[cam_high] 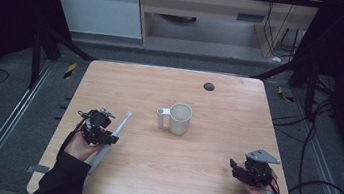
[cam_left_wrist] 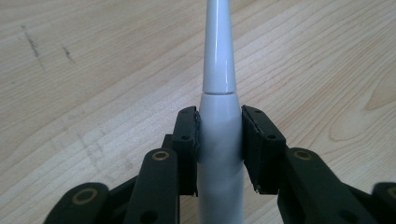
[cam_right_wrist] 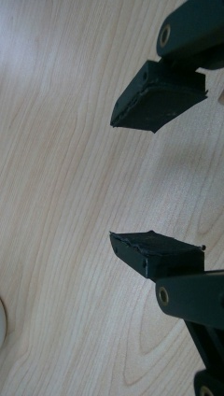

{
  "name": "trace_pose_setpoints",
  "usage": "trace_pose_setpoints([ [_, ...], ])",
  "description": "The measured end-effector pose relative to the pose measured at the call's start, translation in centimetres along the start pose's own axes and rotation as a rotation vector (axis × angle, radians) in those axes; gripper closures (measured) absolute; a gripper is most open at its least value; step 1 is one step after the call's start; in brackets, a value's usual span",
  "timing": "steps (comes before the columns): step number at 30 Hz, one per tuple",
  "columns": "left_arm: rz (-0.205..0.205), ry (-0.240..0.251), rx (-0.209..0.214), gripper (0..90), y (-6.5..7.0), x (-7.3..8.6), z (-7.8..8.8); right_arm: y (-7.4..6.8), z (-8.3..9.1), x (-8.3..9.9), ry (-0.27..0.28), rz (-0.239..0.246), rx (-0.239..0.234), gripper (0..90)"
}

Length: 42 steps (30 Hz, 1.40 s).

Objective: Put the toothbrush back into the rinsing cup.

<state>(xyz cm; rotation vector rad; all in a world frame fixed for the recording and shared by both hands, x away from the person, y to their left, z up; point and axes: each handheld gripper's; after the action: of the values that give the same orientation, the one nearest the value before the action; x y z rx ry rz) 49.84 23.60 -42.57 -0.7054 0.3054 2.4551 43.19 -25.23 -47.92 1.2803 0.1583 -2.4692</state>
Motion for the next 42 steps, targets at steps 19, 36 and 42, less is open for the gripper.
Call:
trace_pose_setpoints([
  [19, -0.008, 0.359, -0.045, 67.1, 0.7, -0.5, 6.1, 0.0, 0.1, -0.1, 0.005, -0.003, 0.003, 37.1],
  [36, -0.051, 0.599, -0.064, 67.0, 1.8, -3.4, 7.5, 0.1, 0.2, -0.1, 0.023, -0.004, 0.011, 37.1],
  [42, -0.049, 0.659, -0.058, 67.0, 2.2, -5.2, 7.8, 0.0, 0.2, 0.0, 0.030, 0.002, 0.015, 36.9],
])
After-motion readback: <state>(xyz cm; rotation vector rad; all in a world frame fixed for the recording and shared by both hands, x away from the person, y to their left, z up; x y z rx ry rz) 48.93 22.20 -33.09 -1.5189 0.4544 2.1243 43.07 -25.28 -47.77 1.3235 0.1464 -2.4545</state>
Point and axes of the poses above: each handheld gripper's, and its own axes: z roughly backward along the jaws, x roughly out of its underside, y roughly to its right, and after that the axes turned 4 degrees about y, right-handed
